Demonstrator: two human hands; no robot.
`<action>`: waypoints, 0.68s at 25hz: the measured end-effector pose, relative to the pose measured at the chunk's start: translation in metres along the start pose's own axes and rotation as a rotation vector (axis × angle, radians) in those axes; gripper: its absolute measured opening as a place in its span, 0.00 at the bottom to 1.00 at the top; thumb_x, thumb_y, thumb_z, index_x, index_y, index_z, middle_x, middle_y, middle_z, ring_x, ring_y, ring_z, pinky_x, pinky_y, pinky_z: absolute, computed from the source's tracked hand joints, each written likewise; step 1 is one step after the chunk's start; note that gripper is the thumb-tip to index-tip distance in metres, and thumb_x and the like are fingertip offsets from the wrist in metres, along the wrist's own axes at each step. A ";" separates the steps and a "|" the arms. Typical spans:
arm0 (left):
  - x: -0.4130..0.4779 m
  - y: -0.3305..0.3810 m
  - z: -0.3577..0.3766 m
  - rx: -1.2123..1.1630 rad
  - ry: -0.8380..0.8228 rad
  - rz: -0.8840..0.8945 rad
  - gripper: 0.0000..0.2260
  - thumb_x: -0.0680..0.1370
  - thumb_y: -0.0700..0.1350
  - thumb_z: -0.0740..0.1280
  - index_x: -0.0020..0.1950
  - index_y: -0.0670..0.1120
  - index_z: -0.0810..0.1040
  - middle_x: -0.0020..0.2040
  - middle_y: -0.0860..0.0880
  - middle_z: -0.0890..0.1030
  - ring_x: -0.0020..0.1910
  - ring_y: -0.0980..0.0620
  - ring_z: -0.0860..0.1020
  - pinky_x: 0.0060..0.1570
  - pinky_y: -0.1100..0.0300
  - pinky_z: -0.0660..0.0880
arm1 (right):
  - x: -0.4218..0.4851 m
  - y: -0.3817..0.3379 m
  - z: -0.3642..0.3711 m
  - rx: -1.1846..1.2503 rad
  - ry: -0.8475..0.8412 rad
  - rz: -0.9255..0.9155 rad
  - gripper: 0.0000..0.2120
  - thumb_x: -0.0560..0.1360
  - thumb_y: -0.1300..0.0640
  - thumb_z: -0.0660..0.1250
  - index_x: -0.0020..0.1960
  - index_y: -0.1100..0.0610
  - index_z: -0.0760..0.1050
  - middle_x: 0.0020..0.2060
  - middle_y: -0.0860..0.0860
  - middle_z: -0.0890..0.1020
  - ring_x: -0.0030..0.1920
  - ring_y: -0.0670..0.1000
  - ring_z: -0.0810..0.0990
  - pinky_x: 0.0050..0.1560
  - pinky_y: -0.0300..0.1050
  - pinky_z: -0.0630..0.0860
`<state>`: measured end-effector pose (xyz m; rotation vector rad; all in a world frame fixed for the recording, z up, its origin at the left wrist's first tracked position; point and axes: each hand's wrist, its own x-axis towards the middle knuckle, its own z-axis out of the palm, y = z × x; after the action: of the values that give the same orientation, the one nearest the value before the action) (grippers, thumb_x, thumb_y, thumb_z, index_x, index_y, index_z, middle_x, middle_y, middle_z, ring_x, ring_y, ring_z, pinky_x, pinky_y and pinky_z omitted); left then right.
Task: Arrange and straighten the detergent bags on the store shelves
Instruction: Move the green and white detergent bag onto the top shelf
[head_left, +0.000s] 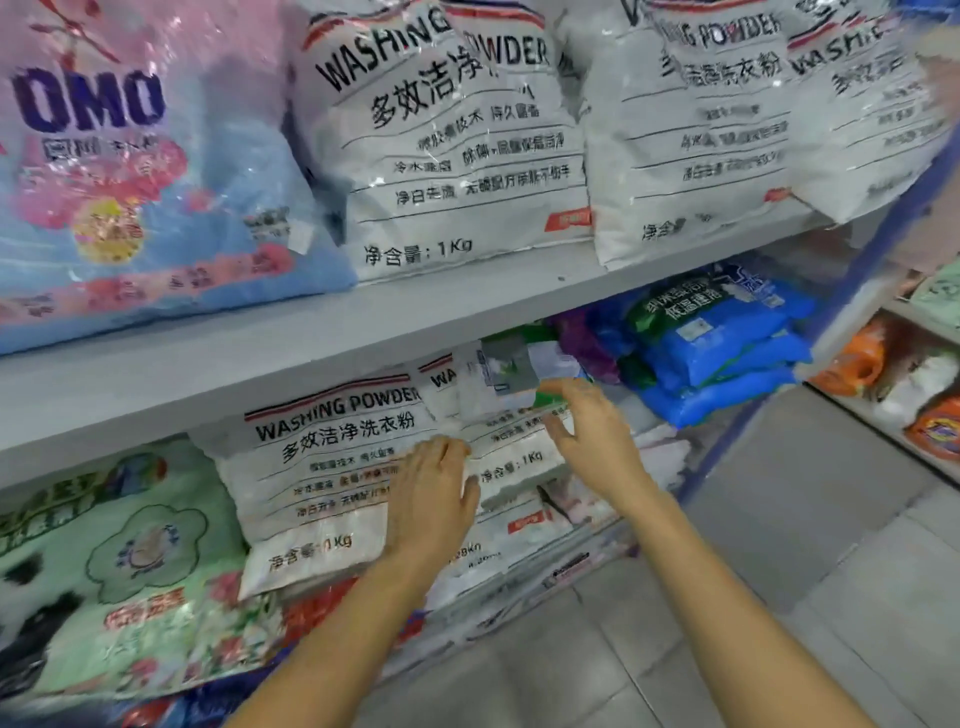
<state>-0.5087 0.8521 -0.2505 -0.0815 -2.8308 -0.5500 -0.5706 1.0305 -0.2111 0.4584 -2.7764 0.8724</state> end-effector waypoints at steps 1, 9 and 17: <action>0.010 0.003 0.012 0.023 0.011 -0.011 0.14 0.74 0.44 0.67 0.59 0.44 0.75 0.56 0.46 0.77 0.56 0.45 0.75 0.53 0.52 0.72 | 0.012 0.013 0.007 -0.035 -0.033 -0.016 0.17 0.75 0.60 0.66 0.62 0.60 0.72 0.59 0.58 0.76 0.60 0.58 0.73 0.59 0.49 0.68; 0.037 -0.007 0.098 0.155 -0.038 -0.193 0.31 0.77 0.62 0.49 0.73 0.43 0.61 0.73 0.38 0.63 0.71 0.37 0.62 0.68 0.44 0.53 | 0.071 0.063 0.078 -0.258 -0.006 -0.193 0.36 0.64 0.37 0.62 0.65 0.58 0.73 0.65 0.61 0.74 0.66 0.62 0.70 0.64 0.67 0.63; 0.034 -0.012 0.108 0.108 -0.006 -0.200 0.31 0.77 0.65 0.41 0.75 0.48 0.54 0.76 0.43 0.55 0.75 0.43 0.53 0.72 0.47 0.47 | 0.076 0.066 0.081 -0.020 0.222 -0.144 0.23 0.68 0.60 0.56 0.60 0.54 0.78 0.60 0.54 0.79 0.63 0.58 0.75 0.64 0.67 0.65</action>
<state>-0.5682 0.8815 -0.3425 0.2230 -2.8864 -0.4356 -0.6724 1.0167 -0.2903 0.5162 -2.5144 0.8081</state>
